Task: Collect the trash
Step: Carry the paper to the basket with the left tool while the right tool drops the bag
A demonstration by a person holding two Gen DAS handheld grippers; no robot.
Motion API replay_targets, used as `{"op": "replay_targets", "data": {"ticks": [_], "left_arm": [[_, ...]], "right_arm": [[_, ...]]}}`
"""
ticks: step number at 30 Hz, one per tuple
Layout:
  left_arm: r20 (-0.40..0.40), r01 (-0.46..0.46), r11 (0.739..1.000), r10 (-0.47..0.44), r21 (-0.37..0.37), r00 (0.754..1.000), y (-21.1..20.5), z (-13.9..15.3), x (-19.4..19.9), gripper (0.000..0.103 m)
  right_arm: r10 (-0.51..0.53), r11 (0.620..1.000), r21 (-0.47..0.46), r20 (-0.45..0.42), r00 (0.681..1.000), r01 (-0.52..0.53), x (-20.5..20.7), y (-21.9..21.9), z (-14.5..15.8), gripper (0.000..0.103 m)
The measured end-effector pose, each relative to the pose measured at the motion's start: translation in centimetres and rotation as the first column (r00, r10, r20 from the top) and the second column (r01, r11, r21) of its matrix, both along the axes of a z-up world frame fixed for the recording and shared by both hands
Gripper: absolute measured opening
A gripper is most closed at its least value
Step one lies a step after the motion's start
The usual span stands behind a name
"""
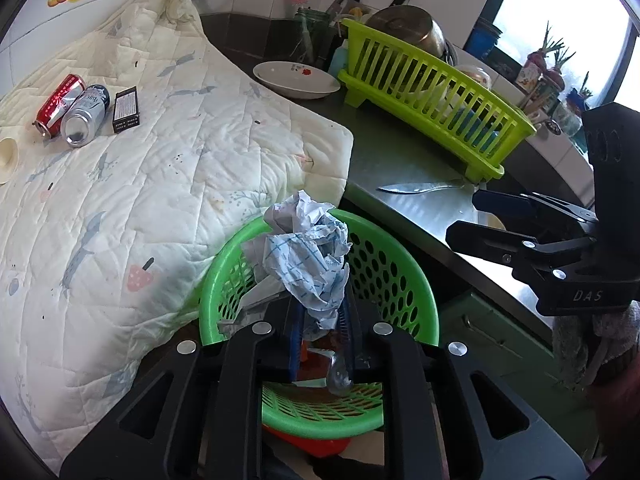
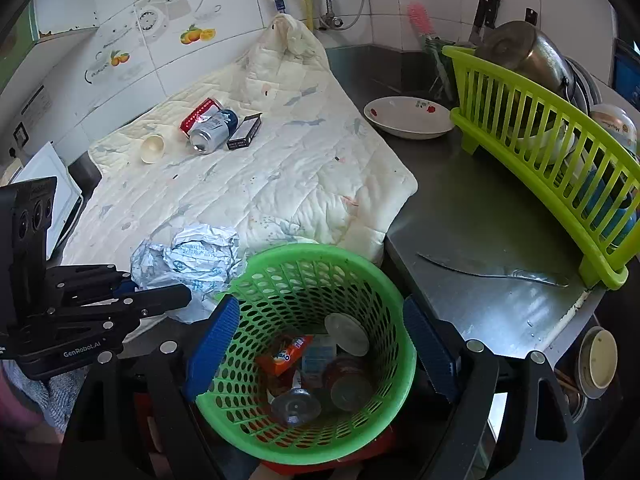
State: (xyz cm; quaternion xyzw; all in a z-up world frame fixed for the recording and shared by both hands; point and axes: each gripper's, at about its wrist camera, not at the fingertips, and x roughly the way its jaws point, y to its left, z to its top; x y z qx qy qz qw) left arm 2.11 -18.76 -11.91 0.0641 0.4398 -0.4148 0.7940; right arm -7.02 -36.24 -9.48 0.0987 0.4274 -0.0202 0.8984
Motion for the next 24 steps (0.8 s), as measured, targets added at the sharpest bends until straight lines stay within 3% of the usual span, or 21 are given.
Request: {"op": "replay_targets", "data": {"ticks": [2,11,24], "left_arm": [[-0.002,-0.005,1.0,0.005,0.004,1.0,-0.2,0.0,0.1,0.029],[0.002,-0.033,0.999,0.033,-0.003,0.999,0.5,0.1,0.6,0.048],[0.003,-0.19,0.982,0.19,-0.014,0.982,5.5,0.7,3.7,0.05]], "right_arm": [[-0.002,1.0,0.009,-0.001,1.0,0.002,0.0,-0.1,-0.1,0.081],[0.016,1.0,0.013,0.0,1.0,-0.016,0.8,0.3,-0.1,0.081],[0.098,0.995,0.01,0.018,0.995,-0.099,4.5,2.7,0.7,0.081]]}}
